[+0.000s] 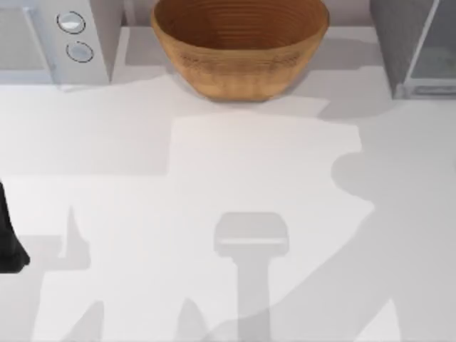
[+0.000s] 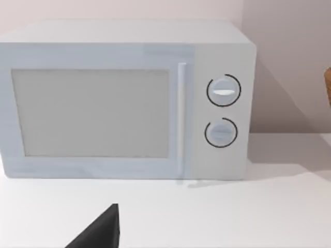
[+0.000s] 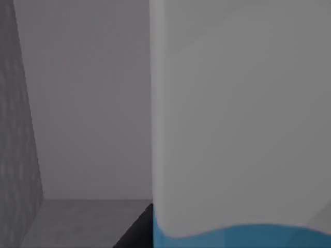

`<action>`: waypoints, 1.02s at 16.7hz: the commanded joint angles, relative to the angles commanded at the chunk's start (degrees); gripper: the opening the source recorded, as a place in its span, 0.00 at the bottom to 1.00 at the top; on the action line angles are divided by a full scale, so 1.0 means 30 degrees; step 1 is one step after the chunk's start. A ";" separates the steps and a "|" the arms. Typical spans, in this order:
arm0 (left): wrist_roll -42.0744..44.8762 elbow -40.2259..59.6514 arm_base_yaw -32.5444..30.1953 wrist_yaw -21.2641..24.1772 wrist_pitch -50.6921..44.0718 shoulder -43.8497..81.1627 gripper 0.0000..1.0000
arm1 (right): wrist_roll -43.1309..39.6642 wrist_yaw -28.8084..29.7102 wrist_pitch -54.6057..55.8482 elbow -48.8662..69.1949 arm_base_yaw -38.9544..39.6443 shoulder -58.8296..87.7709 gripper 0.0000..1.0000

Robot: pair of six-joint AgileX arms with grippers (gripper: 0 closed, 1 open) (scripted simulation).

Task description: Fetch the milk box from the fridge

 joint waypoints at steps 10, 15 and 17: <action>0.0000 0.0000 0.0000 0.0000 0.0000 0.0000 1.00 | 0.0027 -0.1079 0.2922 -0.8025 -0.1053 -0.4962 0.00; 0.0000 0.0000 0.0000 0.0000 0.0000 0.0000 1.00 | 0.0057 -0.1115 0.3033 -0.8254 -0.1001 -0.5073 0.00; 0.0000 0.0000 0.0000 0.0000 0.0000 0.0000 1.00 | 0.0054 -0.1091 0.2913 -0.8338 -0.0958 -0.5235 0.00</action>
